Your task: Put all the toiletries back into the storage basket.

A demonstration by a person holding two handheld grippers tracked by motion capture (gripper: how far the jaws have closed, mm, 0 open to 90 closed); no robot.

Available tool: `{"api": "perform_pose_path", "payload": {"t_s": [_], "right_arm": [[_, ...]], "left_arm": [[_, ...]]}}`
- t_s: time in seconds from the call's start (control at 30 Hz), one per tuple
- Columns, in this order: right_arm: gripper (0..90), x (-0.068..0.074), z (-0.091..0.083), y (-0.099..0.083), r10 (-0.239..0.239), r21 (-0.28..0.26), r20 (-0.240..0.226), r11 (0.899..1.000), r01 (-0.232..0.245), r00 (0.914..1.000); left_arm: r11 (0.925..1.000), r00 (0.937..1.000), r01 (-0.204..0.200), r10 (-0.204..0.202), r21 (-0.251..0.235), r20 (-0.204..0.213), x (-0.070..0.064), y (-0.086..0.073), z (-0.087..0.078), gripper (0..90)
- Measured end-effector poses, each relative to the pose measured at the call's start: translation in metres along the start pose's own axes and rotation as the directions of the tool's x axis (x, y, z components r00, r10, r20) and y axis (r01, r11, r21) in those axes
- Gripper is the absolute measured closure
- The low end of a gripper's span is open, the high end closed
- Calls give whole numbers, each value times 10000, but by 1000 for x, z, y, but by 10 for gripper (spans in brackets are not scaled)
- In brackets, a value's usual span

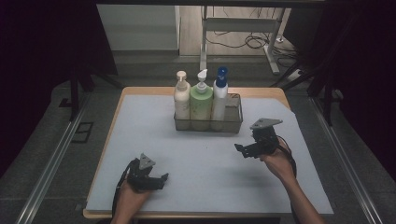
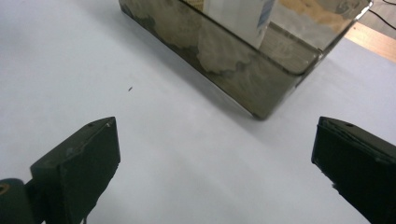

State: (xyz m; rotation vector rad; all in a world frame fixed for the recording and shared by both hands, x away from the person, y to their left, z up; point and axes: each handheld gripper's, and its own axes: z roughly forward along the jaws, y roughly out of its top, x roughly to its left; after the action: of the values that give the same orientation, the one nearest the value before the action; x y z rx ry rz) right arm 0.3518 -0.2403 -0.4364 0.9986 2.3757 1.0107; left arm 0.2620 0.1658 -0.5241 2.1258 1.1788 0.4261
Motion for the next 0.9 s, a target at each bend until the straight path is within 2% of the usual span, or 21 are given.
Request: {"api": "perform_pose_path", "payload": {"t_s": [0.27, 0.47, 0.9], "right_arm": [[3, -3, -14, -22, 259, -96, 177, 9996, -258, 9995], [0, -5, -23, -40, 168, 94, 261, 9998, -170, 9995], [0, -2, -18, -90, 698, 445, 64, 9966, -700, 9975]], "left_arm": [[10000, 10000, -13, 13, 8, -8, 0, 0, 0, 121], [10000, 10000, -11, 11, 8, -11, 0, 0, 0, 121], [10000, 10000, -7, 7, 0, -14, 0, 0, 0, 121]]}}
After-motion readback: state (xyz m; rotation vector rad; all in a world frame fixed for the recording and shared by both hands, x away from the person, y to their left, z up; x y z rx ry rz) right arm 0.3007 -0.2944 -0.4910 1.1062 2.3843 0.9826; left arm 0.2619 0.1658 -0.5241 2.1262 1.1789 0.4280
